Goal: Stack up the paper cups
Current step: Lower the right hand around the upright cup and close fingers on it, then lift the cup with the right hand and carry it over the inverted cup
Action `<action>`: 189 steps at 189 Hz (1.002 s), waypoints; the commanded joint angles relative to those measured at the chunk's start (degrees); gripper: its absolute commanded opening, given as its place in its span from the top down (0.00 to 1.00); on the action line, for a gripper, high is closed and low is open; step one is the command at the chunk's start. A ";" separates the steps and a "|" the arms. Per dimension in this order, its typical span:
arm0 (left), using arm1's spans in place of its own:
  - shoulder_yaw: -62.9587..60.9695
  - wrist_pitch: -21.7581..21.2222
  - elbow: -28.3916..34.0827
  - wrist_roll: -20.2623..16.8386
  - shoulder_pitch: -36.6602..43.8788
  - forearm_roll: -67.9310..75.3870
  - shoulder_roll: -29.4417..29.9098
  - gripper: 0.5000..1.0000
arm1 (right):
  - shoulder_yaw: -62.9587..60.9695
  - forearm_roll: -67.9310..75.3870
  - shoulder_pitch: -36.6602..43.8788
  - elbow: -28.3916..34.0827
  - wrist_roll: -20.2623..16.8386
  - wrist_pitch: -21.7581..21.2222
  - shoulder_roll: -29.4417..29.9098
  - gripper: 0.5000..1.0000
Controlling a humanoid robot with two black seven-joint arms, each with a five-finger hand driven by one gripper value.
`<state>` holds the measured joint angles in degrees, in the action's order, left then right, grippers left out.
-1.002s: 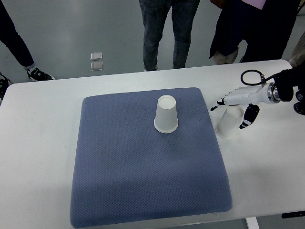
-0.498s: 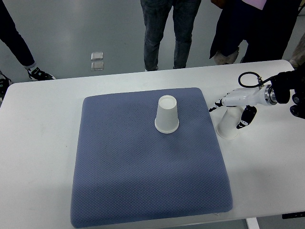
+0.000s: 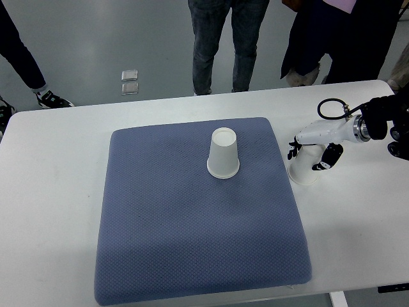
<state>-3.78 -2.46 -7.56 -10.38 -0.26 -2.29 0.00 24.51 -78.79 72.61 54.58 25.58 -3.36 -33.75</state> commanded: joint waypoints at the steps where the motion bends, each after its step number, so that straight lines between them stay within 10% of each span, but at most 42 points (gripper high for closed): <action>1: 0.00 0.00 0.00 0.00 0.00 0.00 0.00 0.00 | 0.10 -0.05 0.25 0.00 0.00 -0.07 0.00 0.62; 189: 0.00 0.00 0.00 0.00 0.00 0.00 0.00 0.00 | 0.28 0.22 6.58 0.09 0.70 -2.18 -1.76 0.70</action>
<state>-3.78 -2.46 -7.56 -10.38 -0.26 -2.29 0.00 24.79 -78.58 78.23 54.66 26.11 -5.13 -34.94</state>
